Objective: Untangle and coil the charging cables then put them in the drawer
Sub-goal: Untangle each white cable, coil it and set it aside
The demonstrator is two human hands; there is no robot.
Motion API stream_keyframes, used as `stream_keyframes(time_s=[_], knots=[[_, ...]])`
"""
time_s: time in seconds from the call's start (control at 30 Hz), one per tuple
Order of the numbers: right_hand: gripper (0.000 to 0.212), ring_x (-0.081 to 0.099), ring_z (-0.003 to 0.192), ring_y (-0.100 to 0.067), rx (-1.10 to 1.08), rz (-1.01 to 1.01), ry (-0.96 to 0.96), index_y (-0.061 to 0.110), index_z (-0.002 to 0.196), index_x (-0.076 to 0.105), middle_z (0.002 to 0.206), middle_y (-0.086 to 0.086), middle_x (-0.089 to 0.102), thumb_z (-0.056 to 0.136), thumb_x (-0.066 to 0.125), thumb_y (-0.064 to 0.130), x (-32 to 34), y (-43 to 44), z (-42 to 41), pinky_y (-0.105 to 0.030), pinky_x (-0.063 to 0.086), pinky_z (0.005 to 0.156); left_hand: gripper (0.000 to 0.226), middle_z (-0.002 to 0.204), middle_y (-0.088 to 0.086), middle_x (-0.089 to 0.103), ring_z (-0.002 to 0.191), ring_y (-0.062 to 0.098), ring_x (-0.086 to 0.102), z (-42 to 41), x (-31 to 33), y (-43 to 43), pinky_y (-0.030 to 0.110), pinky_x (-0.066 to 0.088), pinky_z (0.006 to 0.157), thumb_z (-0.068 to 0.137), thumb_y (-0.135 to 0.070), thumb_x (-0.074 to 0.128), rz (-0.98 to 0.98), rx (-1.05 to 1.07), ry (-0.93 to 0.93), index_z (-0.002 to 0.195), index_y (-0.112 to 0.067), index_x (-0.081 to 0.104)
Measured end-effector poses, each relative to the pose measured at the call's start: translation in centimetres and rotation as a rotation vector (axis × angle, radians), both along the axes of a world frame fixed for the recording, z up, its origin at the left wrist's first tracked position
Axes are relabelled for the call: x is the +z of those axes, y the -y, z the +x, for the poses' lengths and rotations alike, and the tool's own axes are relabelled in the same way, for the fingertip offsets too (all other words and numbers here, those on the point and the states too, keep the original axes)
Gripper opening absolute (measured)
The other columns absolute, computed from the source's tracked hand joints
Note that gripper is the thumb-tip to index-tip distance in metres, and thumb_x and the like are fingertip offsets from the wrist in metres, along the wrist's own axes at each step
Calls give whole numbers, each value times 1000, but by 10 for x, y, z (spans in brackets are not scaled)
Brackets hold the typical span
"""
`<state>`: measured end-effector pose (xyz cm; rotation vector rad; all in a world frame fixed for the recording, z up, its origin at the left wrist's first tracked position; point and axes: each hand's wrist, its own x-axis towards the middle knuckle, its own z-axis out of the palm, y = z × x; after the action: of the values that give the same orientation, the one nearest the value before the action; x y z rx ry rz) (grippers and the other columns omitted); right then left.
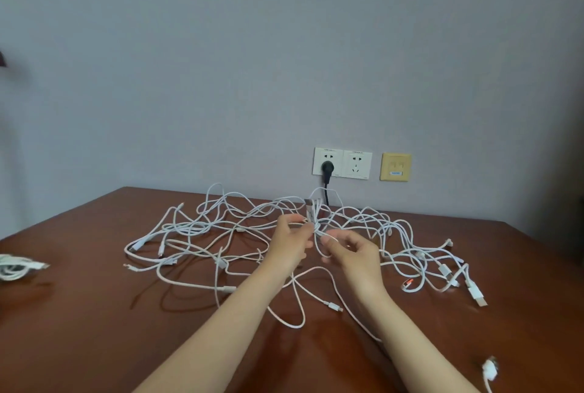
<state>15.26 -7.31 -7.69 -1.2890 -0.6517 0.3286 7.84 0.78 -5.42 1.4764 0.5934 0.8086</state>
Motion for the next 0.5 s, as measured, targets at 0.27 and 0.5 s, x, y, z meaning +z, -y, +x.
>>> stream_keyframes(time_s=[0.27,0.5], knots=[[14,59,55,-5,-33,-150,335,19,76,70,64,13,65,81,68,6,33,-26,-30,-30,54,68,28,104,6,57,67,10,55,-40,29,-33,23,43,58,95,-22,50,39,92,-56,120,-12,42],[14,60,76,-8,-23,-239,770,12,93,75,95,-1,72,82,67,12,47,-59,-76,-13,36,70,24,80,8,55,61,16,52,-96,47,-74,23,45,55,95,-30,49,-16,183,-133,108,-10,49]])
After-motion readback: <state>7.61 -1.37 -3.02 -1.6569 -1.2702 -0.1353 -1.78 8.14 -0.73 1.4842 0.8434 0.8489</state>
